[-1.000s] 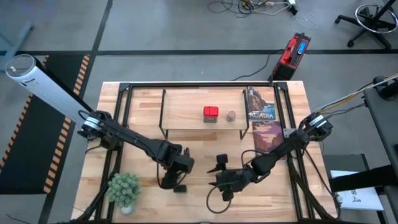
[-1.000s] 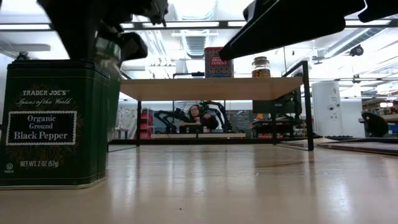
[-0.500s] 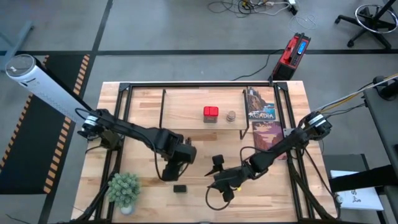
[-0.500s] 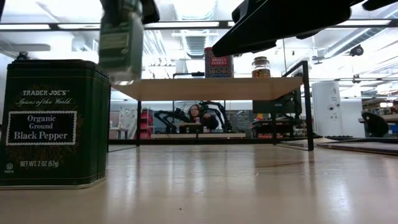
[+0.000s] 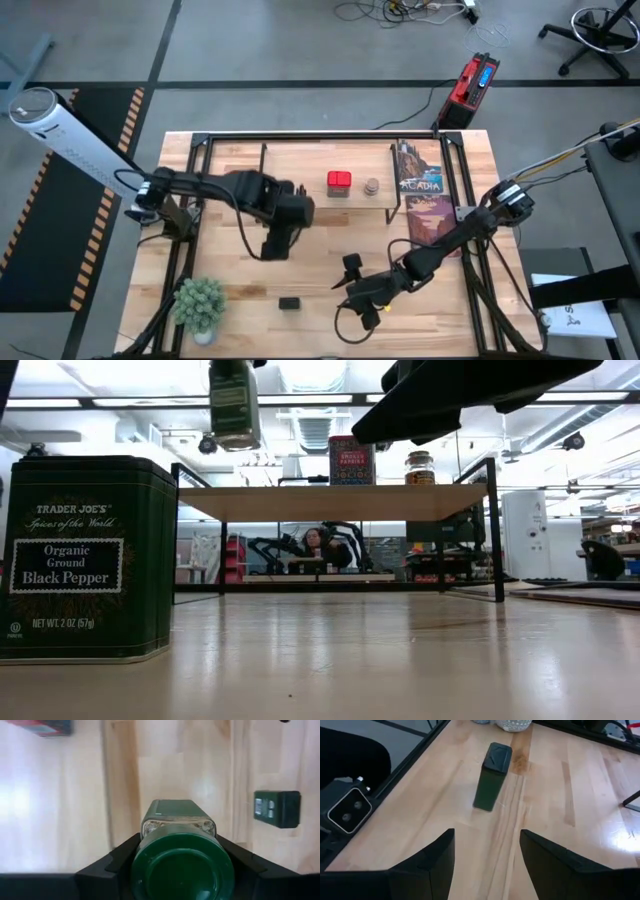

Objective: Shelf spices
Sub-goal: Put the green seasoning bottle on the shelf

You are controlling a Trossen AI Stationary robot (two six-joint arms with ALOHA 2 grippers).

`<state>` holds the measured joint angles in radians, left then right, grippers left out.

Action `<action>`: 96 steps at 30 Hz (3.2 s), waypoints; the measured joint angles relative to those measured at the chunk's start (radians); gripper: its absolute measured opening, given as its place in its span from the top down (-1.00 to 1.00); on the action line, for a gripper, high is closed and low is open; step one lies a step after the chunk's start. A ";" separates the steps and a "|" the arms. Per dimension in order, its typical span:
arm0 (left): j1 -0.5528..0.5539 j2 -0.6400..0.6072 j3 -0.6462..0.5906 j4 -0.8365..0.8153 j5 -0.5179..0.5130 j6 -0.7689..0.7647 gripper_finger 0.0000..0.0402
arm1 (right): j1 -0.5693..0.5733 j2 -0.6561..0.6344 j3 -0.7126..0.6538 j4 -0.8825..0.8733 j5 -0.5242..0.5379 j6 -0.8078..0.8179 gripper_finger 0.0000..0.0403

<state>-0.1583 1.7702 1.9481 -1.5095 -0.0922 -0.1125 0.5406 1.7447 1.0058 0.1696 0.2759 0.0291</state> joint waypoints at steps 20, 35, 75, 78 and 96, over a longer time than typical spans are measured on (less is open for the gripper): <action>0.422 -0.018 0.026 -0.013 -0.002 0.328 0.04 | 0.097 0.000 0.000 0.000 0.048 0.134 0.01; 0.611 -0.016 0.020 0.007 0.103 0.464 0.03 | 0.119 0.004 -0.008 0.000 0.091 0.154 0.01; 0.664 0.063 0.019 0.024 0.100 0.553 -0.16 | 0.118 0.005 -0.008 0.000 0.091 0.143 0.01; 0.664 0.063 0.019 0.024 0.100 0.551 -0.20 | 0.118 0.005 -0.008 0.000 0.091 0.143 0.01; 0.656 0.045 0.019 0.029 0.074 0.548 -0.30 | 0.118 0.006 -0.008 0.000 0.091 0.134 0.01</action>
<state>0.4977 1.8149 1.9671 -1.4807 -0.0181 0.4359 0.6590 1.7504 0.9981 0.1696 0.3670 0.1631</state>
